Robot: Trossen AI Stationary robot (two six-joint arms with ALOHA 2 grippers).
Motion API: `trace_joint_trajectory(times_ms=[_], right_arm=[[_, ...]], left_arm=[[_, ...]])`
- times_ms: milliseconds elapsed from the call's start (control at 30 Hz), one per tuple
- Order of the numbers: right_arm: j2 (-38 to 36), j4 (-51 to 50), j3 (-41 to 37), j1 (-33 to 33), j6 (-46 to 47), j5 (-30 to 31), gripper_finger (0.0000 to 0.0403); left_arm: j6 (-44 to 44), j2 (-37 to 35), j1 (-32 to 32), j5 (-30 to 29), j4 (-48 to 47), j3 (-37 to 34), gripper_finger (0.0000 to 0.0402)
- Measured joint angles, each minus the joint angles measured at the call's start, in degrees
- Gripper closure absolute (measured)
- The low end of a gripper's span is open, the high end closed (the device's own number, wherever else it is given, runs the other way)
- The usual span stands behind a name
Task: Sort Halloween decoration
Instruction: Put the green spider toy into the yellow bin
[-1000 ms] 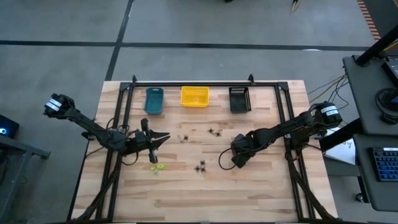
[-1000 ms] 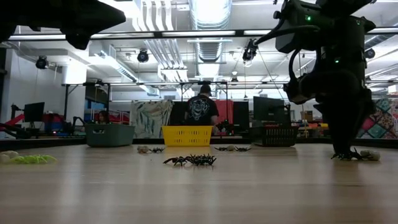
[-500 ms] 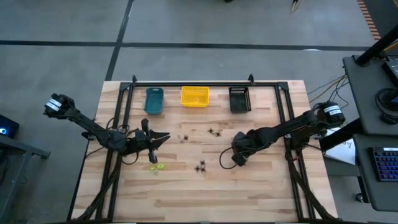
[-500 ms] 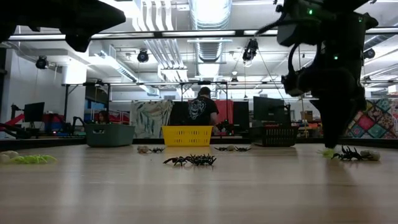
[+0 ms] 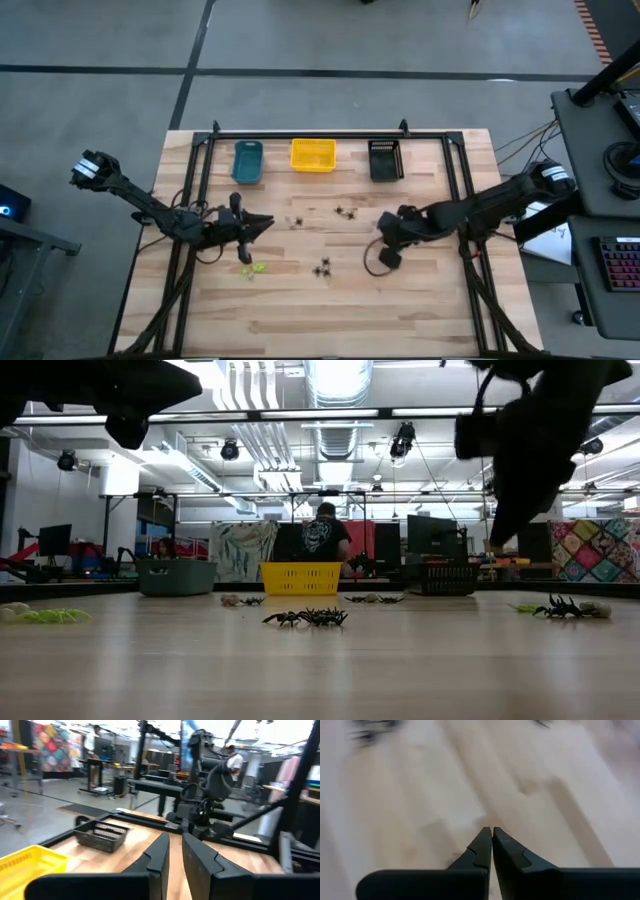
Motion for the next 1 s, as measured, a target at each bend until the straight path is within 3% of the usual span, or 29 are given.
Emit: trace_joint_trajectory(times_ms=[267, 533, 800, 1000], right_arm=[[-5.5, 23.36, -13.82, 7.82, -12.11, 6.98, 0.0394], [-9.96, 33.56, -25.62, 10.15, -14.42, 10.1, 0.0394], [-11.29, 33.64, -28.08, 10.13, -15.14, 10.31, 0.0391], [-8.34, 33.72, -26.95, 10.13, -14.82, 11.23, 0.035]], left_arm=[[-4.7, 0.02, 0.0, 3.07, -0.05, 0.0, 0.0367], [-5.76, 0.02, 0.0, 3.14, 1.37, 0.0, 0.0367], [-3.88, 0.02, 0.0, 2.96, 4.65, 0.0, 0.0367], [-3.8, 0.02, 0.02, 2.94, 4.87, 0.0, 0.0367]])
